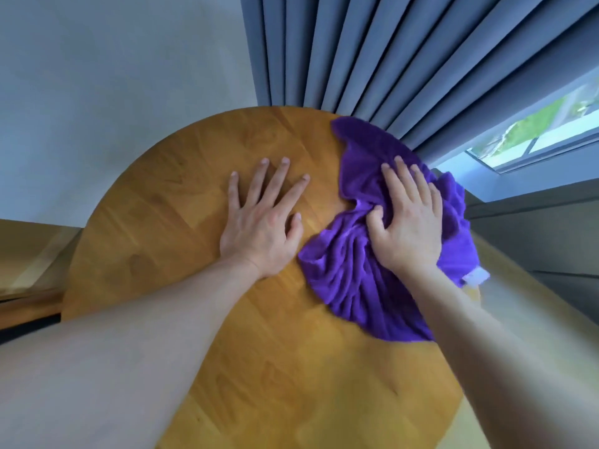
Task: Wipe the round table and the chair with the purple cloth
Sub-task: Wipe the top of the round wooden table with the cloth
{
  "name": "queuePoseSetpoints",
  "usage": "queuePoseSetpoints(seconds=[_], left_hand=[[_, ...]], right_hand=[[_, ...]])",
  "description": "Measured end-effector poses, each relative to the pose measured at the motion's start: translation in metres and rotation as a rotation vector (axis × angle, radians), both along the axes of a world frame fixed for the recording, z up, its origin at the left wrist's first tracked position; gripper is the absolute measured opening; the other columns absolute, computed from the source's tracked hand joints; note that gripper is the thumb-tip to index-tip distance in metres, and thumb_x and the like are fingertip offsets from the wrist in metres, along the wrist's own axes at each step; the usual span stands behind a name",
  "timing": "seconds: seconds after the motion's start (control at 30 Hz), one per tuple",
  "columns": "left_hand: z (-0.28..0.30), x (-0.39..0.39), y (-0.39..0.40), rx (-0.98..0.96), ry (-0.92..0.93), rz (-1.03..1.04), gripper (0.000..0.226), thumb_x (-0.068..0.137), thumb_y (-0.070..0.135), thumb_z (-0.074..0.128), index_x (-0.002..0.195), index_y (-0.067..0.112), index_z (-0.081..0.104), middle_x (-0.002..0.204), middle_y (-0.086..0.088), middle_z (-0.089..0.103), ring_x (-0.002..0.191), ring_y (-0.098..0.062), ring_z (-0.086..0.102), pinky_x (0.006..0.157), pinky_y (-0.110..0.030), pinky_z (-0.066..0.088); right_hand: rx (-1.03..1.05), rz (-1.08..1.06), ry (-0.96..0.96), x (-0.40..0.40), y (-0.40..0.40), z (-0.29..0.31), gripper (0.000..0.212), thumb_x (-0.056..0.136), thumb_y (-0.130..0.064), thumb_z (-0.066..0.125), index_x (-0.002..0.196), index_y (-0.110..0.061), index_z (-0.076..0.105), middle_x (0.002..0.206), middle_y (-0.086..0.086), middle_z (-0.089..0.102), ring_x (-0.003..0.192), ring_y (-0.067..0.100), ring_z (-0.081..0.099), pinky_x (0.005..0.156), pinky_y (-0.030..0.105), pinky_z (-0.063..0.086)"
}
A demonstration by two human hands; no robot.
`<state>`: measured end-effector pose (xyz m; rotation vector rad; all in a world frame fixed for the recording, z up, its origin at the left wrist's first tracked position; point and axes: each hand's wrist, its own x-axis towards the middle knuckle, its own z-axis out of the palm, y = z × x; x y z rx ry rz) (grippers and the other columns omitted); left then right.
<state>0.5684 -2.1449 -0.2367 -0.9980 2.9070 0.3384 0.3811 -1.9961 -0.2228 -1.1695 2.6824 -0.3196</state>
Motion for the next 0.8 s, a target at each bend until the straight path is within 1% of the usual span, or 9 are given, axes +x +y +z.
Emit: queuePoseSetpoints(seconds=[0.1,0.2,0.3,0.4,0.47,0.53,0.7,0.77,0.8], left_hand=[[0.000,0.000,-0.001,-0.002,-0.005,-0.004,0.065,0.096,0.047,0.028,0.160,0.037,0.028,0.173,0.001,0.013,0.159,-0.029,0.006,0.124,-0.065,0.003],[-0.002,0.003,-0.005,-0.022,-0.013,-0.032,0.064,0.097,0.046,0.028,0.160,0.036,0.027,0.173,-0.001,0.014,0.159,-0.031,0.009,0.124,-0.066,0.005],[-0.003,0.002,-0.004,-0.036,0.011,-0.030,0.063,0.097,0.046,0.027,0.159,0.035,0.032,0.172,-0.001,0.018,0.158,-0.031,0.012,0.123,-0.067,0.007],[-0.004,0.000,0.000,-0.038,0.047,0.001,0.061,0.097,0.044,0.034,0.157,0.036,0.035,0.171,0.001,0.021,0.158,-0.029,0.014,0.124,-0.065,0.006],[-0.004,0.001,0.001,-0.033,0.065,0.009,0.061,0.097,0.045,0.035,0.157,0.037,0.034,0.171,0.001,0.020,0.159,-0.028,0.012,0.124,-0.064,0.005],[-0.005,0.002,0.000,-0.025,0.068,0.007,0.061,0.098,0.047,0.033,0.158,0.038,0.031,0.172,0.002,0.018,0.159,-0.027,0.009,0.125,-0.064,0.004],[-0.007,0.001,-0.001,-0.032,0.068,0.012,0.061,0.098,0.048,0.031,0.158,0.038,0.030,0.172,0.001,0.017,0.159,-0.027,0.008,0.124,-0.065,0.003],[-0.007,0.001,-0.001,-0.031,0.071,0.011,0.061,0.097,0.048,0.032,0.158,0.037,0.030,0.172,0.001,0.018,0.159,-0.027,0.009,0.124,-0.065,0.002],[-0.007,0.001,-0.001,-0.026,0.075,0.014,0.062,0.096,0.048,0.033,0.158,0.038,0.031,0.172,0.001,0.018,0.159,-0.027,0.009,0.124,-0.065,0.002]], right_hand=[[-0.028,-0.457,-0.048,0.066,-0.025,0.001,0.072,0.087,-0.035,0.039,0.157,-0.021,0.037,0.168,-0.002,0.026,0.155,0.023,0.019,0.125,0.047,0.009],[-0.049,-0.468,-0.107,0.120,-0.037,0.001,0.069,0.090,-0.032,0.032,0.158,-0.022,0.034,0.169,-0.004,0.021,0.156,0.023,0.015,0.124,0.050,0.007],[-0.008,-0.214,-0.137,0.113,-0.010,0.001,0.067,0.093,-0.036,0.026,0.159,-0.022,0.033,0.169,-0.002,0.020,0.156,0.024,0.013,0.124,0.050,0.008],[0.032,0.374,-0.101,0.063,0.039,0.003,0.065,0.095,-0.038,0.035,0.157,-0.020,0.037,0.168,0.000,0.025,0.155,0.025,0.019,0.124,0.047,0.014],[0.047,0.552,-0.067,0.015,0.064,0.002,0.064,0.095,-0.036,0.040,0.156,-0.019,0.039,0.167,0.001,0.028,0.155,0.025,0.023,0.125,0.045,0.017],[0.031,0.364,-0.031,-0.013,0.078,0.002,0.064,0.093,-0.035,0.043,0.155,-0.017,0.041,0.166,0.002,0.031,0.153,0.026,0.027,0.123,0.049,0.022],[-0.016,-0.560,-0.015,0.038,0.069,-0.003,0.066,0.094,-0.038,0.034,0.157,-0.021,0.036,0.167,0.001,0.027,0.154,0.026,0.022,0.125,0.046,0.013],[-0.018,-0.678,-0.037,0.078,0.053,-0.003,0.068,0.093,-0.037,0.032,0.159,-0.019,0.034,0.168,0.003,0.025,0.155,0.025,0.018,0.124,0.047,0.011],[-0.010,-0.641,-0.025,0.099,0.049,-0.003,0.069,0.093,-0.037,0.032,0.159,-0.017,0.033,0.168,0.004,0.024,0.155,0.026,0.018,0.124,0.047,0.011]])
